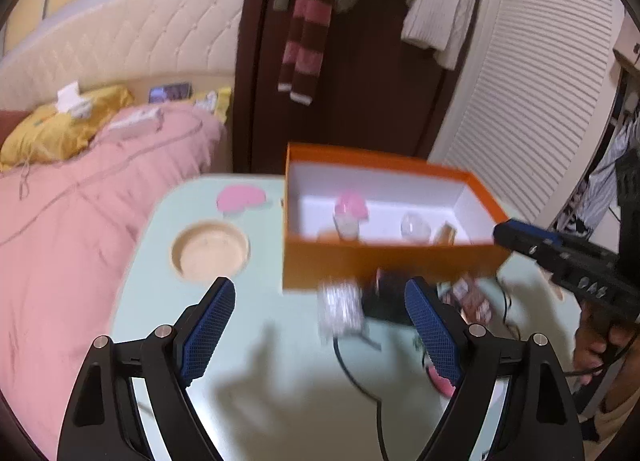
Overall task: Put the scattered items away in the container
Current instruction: 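Withdraw both open grippers from the box back over the table, then grasp the bubble-wrap bundle with left gripper while right grasps the brown card box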
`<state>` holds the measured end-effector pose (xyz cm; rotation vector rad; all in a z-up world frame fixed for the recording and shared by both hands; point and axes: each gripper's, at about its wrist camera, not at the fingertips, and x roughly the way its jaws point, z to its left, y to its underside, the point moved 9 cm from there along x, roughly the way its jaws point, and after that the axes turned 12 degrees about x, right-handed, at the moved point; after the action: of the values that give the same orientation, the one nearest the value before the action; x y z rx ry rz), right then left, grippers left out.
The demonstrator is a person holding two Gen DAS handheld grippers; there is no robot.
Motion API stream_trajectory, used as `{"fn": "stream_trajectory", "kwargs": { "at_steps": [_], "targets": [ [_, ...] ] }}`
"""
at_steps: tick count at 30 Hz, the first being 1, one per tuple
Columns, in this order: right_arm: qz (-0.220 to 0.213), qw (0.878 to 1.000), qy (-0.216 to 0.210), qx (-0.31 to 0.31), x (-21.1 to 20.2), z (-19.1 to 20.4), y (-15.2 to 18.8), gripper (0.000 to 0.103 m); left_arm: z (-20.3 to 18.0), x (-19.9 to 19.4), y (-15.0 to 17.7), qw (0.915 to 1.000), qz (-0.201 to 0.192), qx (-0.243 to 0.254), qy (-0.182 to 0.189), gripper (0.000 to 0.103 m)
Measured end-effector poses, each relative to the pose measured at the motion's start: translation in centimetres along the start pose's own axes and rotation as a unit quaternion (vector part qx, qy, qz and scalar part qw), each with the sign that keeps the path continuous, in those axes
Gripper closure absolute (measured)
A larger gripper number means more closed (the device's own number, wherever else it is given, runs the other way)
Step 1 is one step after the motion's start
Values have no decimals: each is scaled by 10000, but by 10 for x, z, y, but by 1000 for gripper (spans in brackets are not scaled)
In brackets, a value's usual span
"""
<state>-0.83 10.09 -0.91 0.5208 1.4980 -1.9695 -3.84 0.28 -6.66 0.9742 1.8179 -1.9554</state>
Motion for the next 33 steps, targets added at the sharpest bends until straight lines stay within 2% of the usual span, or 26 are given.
{"fn": "stream_trajectory", "kwargs": {
  "at_steps": [1,2,4,11,13,15,18,20,24,33],
  "targets": [
    [48,10000,66,37,-1,-4,5,60,-2,2,8,10000,85,-21,26,17],
    [96,9998,133,74,-3,-7,10,41,-3,3,13,9999,144,-48,41,17],
    [192,9994,265,148,-5,-14,21,29,-6,6,28,9996,249,-102,66,17],
    [526,9951,728,406,-16,-38,57,29,-8,23,53,9980,613,-24,-133,17],
    [636,9929,896,452,-17,-45,68,29,-7,25,55,9975,630,75,-318,15],
    [793,9890,1180,409,-11,-53,78,29,-6,27,60,9959,668,250,-559,5],
    [939,9837,1509,274,-5,-60,88,28,-8,30,63,9947,740,323,-642,1],
    [913,9839,1529,170,-3,-59,89,17,-9,30,62,9947,728,328,-650,1],
    [895,9853,1453,72,1,-57,93,8,-9,32,62,9948,704,336,-656,1],
    [898,9857,1426,56,2,-56,93,6,1,31,65,9950,689,371,-619,1]
  ]
}}
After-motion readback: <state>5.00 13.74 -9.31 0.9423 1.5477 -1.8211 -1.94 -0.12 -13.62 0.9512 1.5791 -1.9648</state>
